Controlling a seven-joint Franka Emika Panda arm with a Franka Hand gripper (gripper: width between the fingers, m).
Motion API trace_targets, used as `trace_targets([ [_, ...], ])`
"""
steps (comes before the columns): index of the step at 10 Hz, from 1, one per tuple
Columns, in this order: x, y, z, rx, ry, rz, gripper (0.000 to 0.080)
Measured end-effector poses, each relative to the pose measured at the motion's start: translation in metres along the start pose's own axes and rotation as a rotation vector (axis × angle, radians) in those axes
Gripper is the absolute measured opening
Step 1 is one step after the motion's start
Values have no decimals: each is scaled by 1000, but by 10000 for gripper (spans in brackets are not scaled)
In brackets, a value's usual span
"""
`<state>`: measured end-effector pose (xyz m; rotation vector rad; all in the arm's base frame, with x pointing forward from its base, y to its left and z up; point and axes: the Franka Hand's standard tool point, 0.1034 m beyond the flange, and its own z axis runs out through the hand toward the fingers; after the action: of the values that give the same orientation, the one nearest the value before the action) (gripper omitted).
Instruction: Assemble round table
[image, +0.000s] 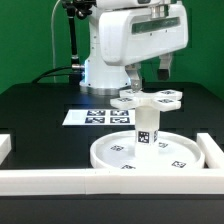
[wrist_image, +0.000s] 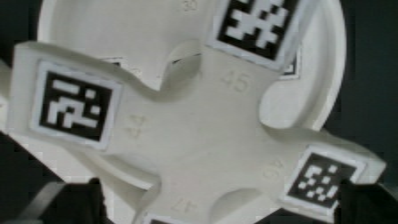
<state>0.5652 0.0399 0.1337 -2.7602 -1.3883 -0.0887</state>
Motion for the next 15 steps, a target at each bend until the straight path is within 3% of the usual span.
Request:
trace_targets([
  [4,0,6,2,-50,-5,-267,649],
  [11,-8,3,24,-21,-31,-287,649],
  [15,-11,3,29,-15,-37,-271,649],
])
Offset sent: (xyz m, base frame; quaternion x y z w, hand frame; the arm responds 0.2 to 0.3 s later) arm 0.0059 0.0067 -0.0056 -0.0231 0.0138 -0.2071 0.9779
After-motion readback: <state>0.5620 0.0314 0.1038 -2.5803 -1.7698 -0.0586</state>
